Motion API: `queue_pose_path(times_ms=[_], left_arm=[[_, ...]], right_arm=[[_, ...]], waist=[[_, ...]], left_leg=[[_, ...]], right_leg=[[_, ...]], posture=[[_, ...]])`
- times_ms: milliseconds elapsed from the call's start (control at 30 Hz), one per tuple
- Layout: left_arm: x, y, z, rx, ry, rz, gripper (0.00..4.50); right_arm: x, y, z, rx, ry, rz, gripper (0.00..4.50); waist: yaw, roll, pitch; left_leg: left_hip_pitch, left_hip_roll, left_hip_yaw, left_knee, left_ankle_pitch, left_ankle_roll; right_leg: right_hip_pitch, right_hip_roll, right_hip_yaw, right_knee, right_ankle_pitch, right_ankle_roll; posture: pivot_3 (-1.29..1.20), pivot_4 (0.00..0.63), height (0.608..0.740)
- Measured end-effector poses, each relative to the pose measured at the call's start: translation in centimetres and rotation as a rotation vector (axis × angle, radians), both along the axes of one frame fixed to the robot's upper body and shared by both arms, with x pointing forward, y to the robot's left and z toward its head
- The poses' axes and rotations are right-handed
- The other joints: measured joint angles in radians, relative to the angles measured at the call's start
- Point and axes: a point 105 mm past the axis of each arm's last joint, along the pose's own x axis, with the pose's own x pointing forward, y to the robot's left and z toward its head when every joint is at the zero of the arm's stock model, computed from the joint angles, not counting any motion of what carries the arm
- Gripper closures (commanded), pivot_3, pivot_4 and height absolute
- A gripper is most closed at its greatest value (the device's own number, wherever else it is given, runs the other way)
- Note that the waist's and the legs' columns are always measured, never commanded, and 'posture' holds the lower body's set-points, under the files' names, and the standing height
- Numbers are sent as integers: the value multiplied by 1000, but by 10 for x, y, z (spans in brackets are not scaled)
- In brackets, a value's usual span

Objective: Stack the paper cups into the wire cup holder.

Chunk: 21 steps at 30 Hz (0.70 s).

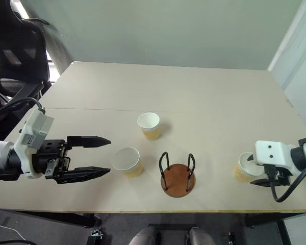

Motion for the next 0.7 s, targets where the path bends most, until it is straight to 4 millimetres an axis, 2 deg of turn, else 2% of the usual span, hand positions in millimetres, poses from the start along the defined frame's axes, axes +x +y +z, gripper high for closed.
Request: queue_pose_path(times_ms=[67,167,267,433,467,700], left_arm=[[-1,1,1,1,-4,7,0],[0,2,2,2,-8,20,0],[0,3,2,0,-8,29,0],[-2,4,3,-4,-5,38,0],[-2,4,3,-4,-7,40,0],[-2,3,3,0,-9,50,0]], right_arm=[[2,0,-6,-4,8,-1,960],[4,-1,-15,-23,15,10,1524],[4,-1,-24,-31,34,22,2562],[11,-9,-24,-65,10,14,4304],[13,-11,-23,-71,5,14,4411],[18,-13,-16,-84,-2,50,4411]], waist=[[0,0,0],[1,0,0],[1,0,0],[0,0,0],[0,0,0],[0,0,0]], left_leg=[[0,0,0,0,0,0],[0,0,0,0,0,0],[0,0,0,0,0,0],[0,1,0,0,0,0],[0,1,0,0,0,0],[0,1,0,0,0,0]], right_leg=[[0,0,0,0,1,0],[0,0,0,0,1,0],[0,0,0,0,2,0],[0,0,0,0,3,-1],[0,0,0,0,3,-1],[0,0,0,0,3,-1]], posture=[[0,150,740],[0,150,740],[0,150,740],[0,150,740],[0,150,740],[0,150,740]])
